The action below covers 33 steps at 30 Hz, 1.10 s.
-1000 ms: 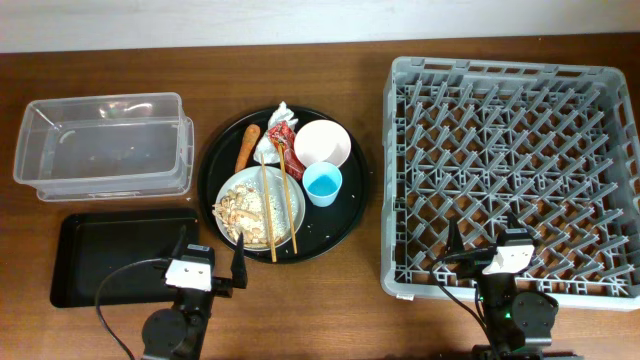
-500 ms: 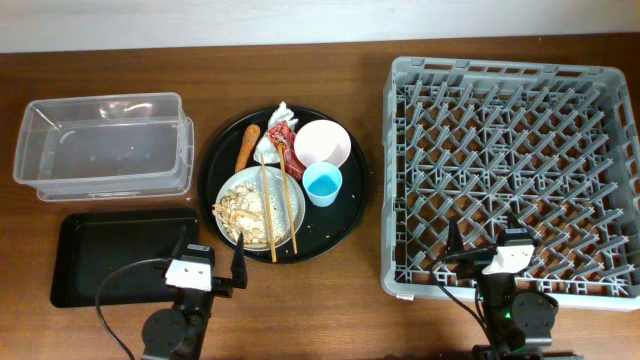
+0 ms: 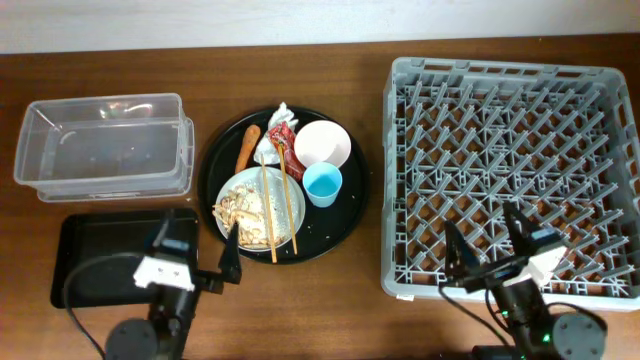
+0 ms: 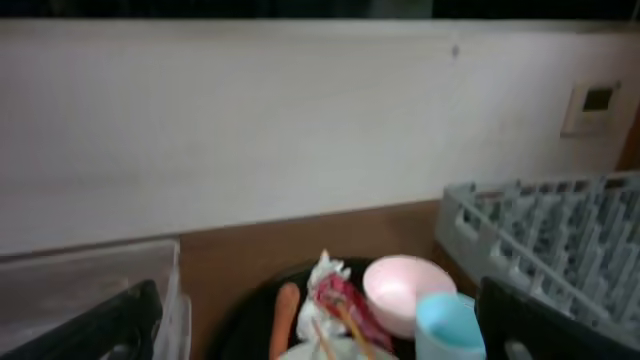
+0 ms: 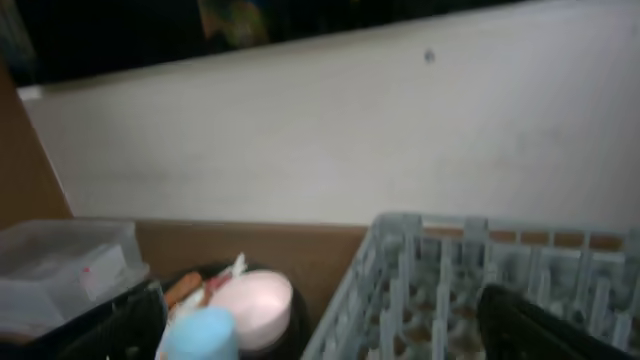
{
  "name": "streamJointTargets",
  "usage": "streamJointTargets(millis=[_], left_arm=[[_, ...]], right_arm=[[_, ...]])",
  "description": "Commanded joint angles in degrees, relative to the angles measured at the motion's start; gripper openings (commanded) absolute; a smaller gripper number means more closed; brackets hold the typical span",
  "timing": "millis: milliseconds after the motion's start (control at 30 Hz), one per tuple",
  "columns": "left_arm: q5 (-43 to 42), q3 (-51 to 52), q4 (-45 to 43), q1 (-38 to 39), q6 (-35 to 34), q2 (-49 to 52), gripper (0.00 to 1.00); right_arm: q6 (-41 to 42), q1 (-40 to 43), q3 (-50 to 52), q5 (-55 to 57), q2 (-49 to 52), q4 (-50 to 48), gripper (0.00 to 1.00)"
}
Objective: Sort waste into correct bins and load items into the dishwasher rack
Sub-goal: 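Reach the right gripper to the light blue cup and grasp it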
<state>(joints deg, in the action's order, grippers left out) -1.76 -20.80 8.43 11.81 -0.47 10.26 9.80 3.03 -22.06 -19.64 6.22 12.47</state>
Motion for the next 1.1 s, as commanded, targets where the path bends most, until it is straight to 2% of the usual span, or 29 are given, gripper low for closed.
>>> streamJointTargets(millis=[0,133,200,267,333,367,400,467,500,567,600,633,733,767,800,867,967,1033,1067], left_arm=[[-0.7,-8.4,1.4,-0.3,-0.6,8.3,0.99],[-2.4,-12.3,1.4,-0.3,-0.6,16.0,0.99],[-4.5,-14.2,4.6,-0.3,-0.6,17.6,0.99],[-4.7,-22.5,12.7,-0.3,-0.6,24.2,0.99],[-6.8,-34.6,25.6,-0.2,-0.6,34.1,0.99],[-8.9,-38.5,29.1,-0.3,-0.6,38.8,0.99],[-10.5,-39.4,29.8,-0.3,-0.6,40.9,1.00],[-19.9,-39.4,28.3,-0.2,-1.5,44.0,0.99],[-19.9,-39.4,27.5,-0.2,-1.6,45.6,0.99],[-19.9,-39.4,27.1,1.6,-5.9,54.0,0.99],[-19.9,-39.4,26.1,3.0,-6.4,58.6,0.95],[-19.8,-40.7,25.5,4.6,-6.8,64.9,0.82],[-14.8,-47.3,26.4,8.0,-9.4,77.9,0.76],[-13.2,-50.1,26.4,9.0,-9.4,81.9,0.71],[-9.4,-53.9,26.2,10.6,-9.4,86.8,0.62],[-1.6,-56.2,25.9,12.3,-9.3,90.6,0.53],[-3.8,-56.2,25.5,13.3,-9.3,94.1,0.45],[-3.8,-56.2,25.9,13.3,-9.4,96.0,0.27],[-4.5,-56.2,26.2,13.3,-9.3,96.0,0.23]], right_arm=[[0.6,0.4,-7.0,-0.8,7.6,2.5,0.98],[0.6,0.4,-12.6,-5.7,16.0,3.1,0.98],[0.5,0.4,-16.4,-6.7,19.6,10.3,0.98],[-1.0,0.4,-24.3,-6.1,26.4,22.8,0.98],[-0.9,0.4,-31.9,-5.3,33.7,32.1,0.98],[-0.9,0.4,-34.2,-8.2,37.2,34.6,0.98],[-0.9,0.4,-34.3,-12.2,38.7,34.9,0.98],[-0.9,0.4,-34.3,-14.2,42.5,35.5,0.98],[0.7,0.4,-34.3,-12.1,44.1,36.7,0.98],[5.3,0.4,-35.5,-1.5,48.4,41.7,0.98],[5.5,0.4,-37.6,-0.6,50.8,44.4,0.98],[5.5,0.4,-40.3,-0.4,52.7,46.8,0.98],[4.1,0.1,-45.7,1.5,54.7,49.1,0.98],[4.0,-0.5,-45.8,1.5,54.6,48.7,0.98],[4.0,-2.8,-45.8,1.5,54.9,48.7,0.98],[4.0,-5.0,-45.8,1.5,55.5,48.8,0.98],[4.2,-6.9,-45.8,1.5,57.4,48.8,0.98],[4.2,-6.9,-45.7,1.5,58.8,49.5,0.98],[4.2,-6.9,-45.7,1.5,59.1,49.7,0.98]])
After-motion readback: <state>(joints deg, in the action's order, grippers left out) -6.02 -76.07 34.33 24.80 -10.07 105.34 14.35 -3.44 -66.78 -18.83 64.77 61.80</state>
